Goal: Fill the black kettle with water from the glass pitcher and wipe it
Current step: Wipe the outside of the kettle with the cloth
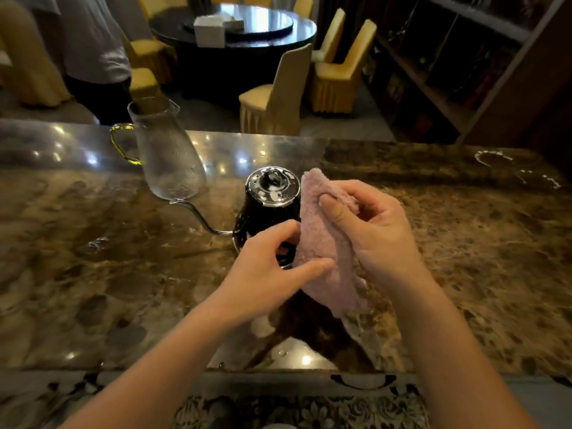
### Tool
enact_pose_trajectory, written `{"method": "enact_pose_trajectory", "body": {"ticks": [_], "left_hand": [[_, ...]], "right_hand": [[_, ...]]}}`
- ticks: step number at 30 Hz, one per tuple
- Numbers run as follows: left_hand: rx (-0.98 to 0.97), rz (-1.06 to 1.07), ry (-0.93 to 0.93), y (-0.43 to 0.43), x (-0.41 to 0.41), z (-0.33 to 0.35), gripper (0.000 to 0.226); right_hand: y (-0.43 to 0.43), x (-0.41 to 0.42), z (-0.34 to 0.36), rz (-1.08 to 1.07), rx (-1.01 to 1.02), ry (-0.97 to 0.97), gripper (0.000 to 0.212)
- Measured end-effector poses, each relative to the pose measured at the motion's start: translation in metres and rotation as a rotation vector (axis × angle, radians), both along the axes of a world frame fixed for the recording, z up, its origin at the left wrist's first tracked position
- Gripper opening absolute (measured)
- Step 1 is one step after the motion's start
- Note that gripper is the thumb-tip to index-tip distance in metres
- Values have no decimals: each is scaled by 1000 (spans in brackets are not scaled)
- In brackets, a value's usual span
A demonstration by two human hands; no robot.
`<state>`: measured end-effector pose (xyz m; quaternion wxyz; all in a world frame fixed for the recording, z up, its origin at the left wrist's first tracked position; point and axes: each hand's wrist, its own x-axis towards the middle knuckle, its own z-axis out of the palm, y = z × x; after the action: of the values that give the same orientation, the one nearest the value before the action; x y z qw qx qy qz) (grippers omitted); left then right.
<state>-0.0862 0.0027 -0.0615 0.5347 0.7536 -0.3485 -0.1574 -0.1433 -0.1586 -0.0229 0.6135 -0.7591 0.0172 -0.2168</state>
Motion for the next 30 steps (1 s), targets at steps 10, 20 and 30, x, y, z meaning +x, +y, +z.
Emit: {"method": "enact_pose_trajectory", "body": {"ticks": [10, 20, 30], "left_hand": [[-277, -115, 528, 24, 16, 28, 76], [-506, -298, 826, 35, 37, 38, 82], [-755, -332, 1362, 31, 44, 2, 93]], "right_hand": [[-5, 13, 9, -227, 231, 268, 55], [19, -23, -21, 268, 297, 482, 107], [28, -33, -52, 284, 611, 520, 128]]}}
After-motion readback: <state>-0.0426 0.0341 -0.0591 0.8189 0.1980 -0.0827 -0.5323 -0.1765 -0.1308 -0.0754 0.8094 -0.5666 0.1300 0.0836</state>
